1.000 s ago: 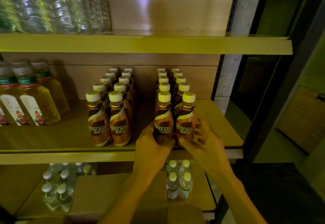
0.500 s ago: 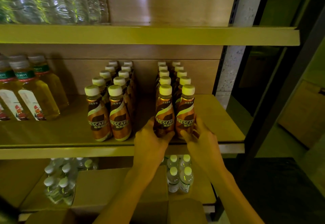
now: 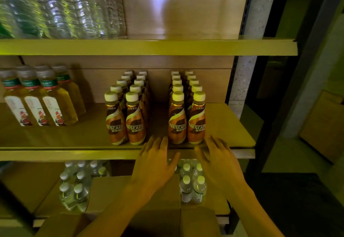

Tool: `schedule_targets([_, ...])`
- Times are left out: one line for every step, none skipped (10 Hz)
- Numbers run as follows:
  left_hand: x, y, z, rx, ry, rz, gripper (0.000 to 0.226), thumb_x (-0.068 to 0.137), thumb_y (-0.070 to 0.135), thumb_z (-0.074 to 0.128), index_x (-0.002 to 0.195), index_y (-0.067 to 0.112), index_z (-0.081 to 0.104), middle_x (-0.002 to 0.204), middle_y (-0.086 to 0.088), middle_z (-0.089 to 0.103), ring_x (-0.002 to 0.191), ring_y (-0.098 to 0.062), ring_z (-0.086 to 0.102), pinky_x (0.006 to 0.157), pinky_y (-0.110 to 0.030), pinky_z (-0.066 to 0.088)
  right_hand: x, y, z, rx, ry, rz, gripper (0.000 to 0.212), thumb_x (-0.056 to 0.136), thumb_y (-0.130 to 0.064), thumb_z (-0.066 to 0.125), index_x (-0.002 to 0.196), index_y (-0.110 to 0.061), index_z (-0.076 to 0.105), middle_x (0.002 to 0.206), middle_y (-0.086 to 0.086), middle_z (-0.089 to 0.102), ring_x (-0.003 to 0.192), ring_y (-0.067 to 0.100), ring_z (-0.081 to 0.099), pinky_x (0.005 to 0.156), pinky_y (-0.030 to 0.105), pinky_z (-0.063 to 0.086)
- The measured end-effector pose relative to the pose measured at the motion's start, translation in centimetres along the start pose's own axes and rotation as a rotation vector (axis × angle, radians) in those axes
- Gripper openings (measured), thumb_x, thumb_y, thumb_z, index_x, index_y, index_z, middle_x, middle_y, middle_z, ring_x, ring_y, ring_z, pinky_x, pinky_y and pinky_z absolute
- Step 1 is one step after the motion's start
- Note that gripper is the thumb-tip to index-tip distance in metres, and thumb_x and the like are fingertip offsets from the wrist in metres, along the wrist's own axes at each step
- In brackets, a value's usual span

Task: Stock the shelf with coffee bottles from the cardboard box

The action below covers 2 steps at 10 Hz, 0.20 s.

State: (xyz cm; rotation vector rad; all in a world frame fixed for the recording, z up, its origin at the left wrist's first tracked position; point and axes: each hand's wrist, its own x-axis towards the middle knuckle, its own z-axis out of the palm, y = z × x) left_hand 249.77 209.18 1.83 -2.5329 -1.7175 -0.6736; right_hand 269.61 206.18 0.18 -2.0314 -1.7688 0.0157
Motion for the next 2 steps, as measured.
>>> schedule_targets([-3.1, -0.7, 0.1, 0.033, -0.029, -0.013, 0.069, 0.097, 0.064, 0.031, 0.15, 0.021, 0.036, 0.158, -0.003, 0.034, 0.15, -0.023, 0.022, 0.118, -0.037, 0.026, -2.9, 0.1, 1.0, -0.066, 0.075, -0.023, 0.082, 0.089, -0.069, 0.014, 0.143, -0.018, 0.05, 0.149, 0.007, 0.051, 0.141, 0.029, 0.041, 0.114, 0.047, 0.037])
schedule_targets([-5.4, -1.3, 0.9, 0.071, -0.056, -0.026, 0.077, 0.091, 0.068, 0.018, 0.147, 0.02, 0.043, 0.157, -0.006, 0.037, 0.148, -0.027, 0.029, 0.115, -0.041, 0.031, -4.7, 0.1, 1.6, -0.038, 0.083, -0.059, 0.068, 0.093, -0.061, 0.028, 0.136, -0.017, 0.055, 0.148, 0.007, 0.05, 0.141, 0.03, 0.042, 0.111, 0.049, 0.04])
